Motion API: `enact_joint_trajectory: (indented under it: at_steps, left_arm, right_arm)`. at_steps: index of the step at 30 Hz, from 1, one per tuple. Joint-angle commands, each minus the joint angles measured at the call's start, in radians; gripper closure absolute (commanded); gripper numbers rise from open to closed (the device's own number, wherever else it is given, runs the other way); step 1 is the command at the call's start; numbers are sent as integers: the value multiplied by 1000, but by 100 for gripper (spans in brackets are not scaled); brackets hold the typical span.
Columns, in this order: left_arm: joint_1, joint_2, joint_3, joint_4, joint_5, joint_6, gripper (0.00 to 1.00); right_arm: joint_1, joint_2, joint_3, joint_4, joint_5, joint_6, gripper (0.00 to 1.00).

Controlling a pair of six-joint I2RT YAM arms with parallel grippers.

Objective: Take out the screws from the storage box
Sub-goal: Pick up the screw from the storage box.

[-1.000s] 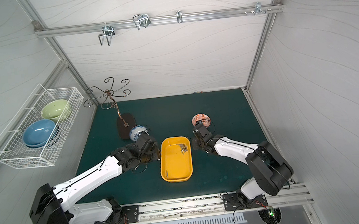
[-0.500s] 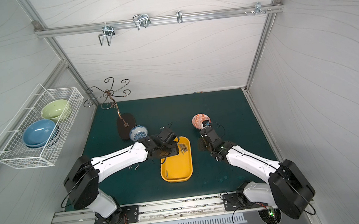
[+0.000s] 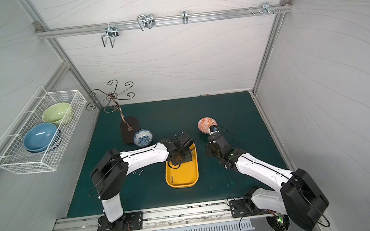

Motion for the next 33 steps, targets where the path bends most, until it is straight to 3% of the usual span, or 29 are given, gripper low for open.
enact_joint_trajectory:
  at_steps: [1, 10, 27, 30, 32, 33]
  left_arm:
    - [-8, 32, 69, -80, -57, -63, 41]
    - [-8, 156, 202, -255, -108, -114, 42]
    - [-10, 230, 238, -292, -107, -92, 46]
    - [-13, 250, 243, -294, -90, -82, 52]
    - [-15, 260, 238, -292, -81, -76, 63]
    - [-15, 264, 235, -291, -77, -76, 77]
  right_arm:
    - [-5, -46, -12, 18, -15, -7, 77]
    - [-4, -142, -71, 8, -21, 13, 74]
    - [-4, -108, -47, -6, -39, 6, 71]
    - [-3, -105, -44, -8, -42, 4, 71]
    - [-3, -105, -45, -7, -43, 5, 71]
    - [-3, -105, -46, -6, -45, 4, 71]
